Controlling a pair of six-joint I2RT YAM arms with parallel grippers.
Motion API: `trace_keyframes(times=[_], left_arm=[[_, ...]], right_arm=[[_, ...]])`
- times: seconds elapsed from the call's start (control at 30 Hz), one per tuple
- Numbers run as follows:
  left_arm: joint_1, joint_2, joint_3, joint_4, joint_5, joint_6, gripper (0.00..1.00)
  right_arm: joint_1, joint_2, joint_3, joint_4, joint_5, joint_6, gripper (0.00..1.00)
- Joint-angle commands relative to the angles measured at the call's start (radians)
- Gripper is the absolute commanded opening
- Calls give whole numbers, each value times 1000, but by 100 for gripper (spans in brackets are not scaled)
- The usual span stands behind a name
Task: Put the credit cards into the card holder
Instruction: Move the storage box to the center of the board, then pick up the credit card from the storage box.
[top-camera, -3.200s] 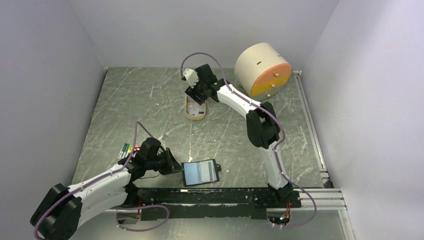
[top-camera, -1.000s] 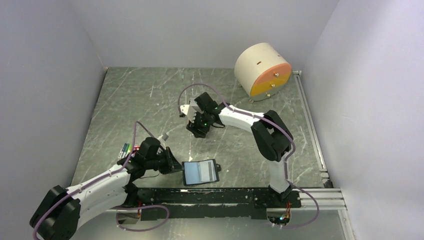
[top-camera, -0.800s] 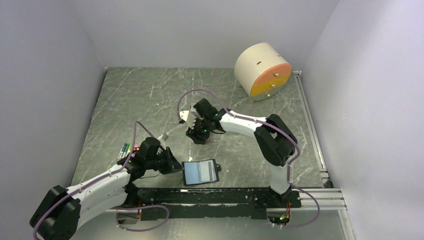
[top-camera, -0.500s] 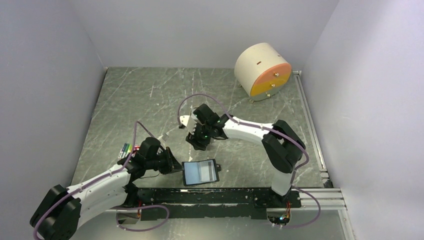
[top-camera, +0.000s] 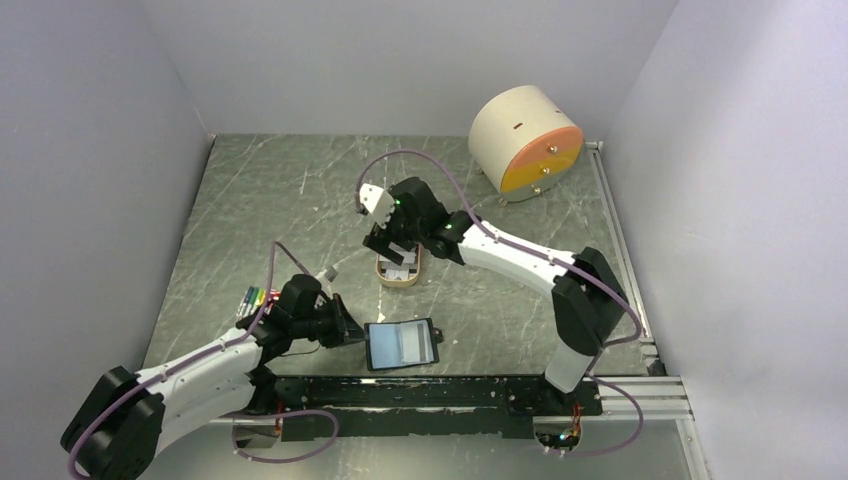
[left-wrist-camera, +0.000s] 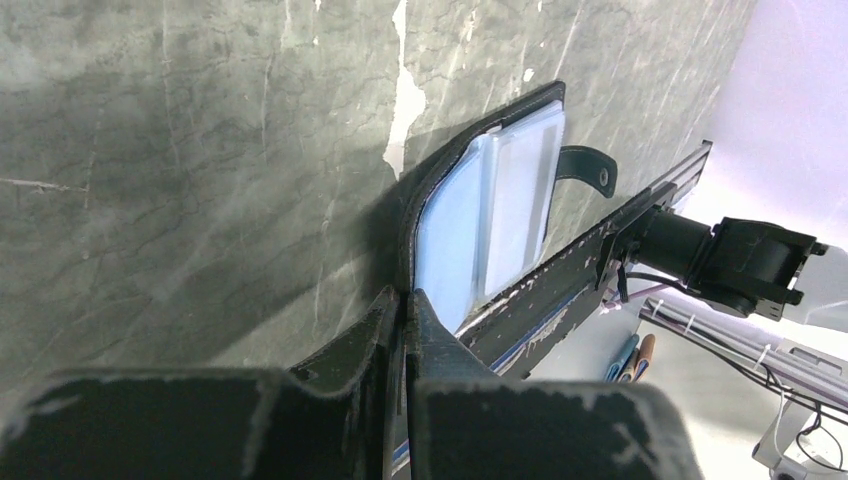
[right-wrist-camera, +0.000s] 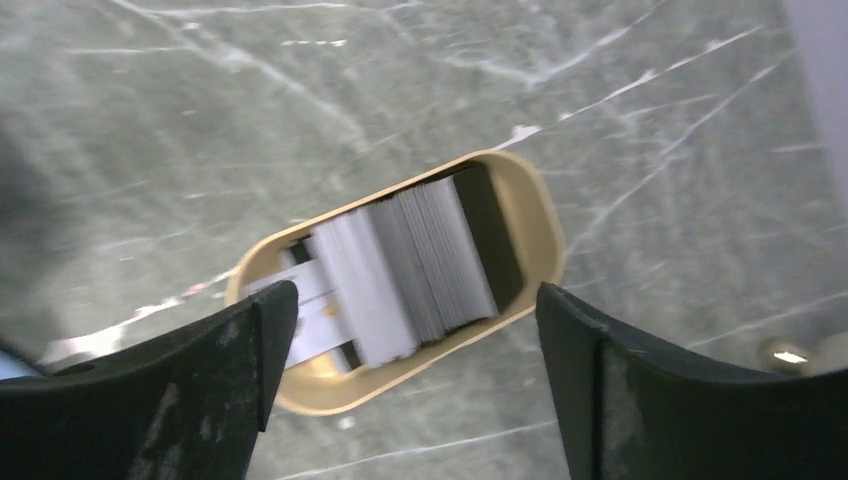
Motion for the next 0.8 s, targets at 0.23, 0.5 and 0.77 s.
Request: trace_keyframes(times=[0.23, 0.5, 0.77], left_arm=[[-5, -59, -4, -23, 5, 16, 9], [-5, -72, -16, -21, 5, 9, 9], [-5, -58, -21, -1, 11, 7, 9]], right_arm=[[-4, 181, 91, -13, 133, -165, 99], [-1, 152, -5, 111, 171, -152, 100], [-2, 172, 35, 38, 92, -112, 100]])
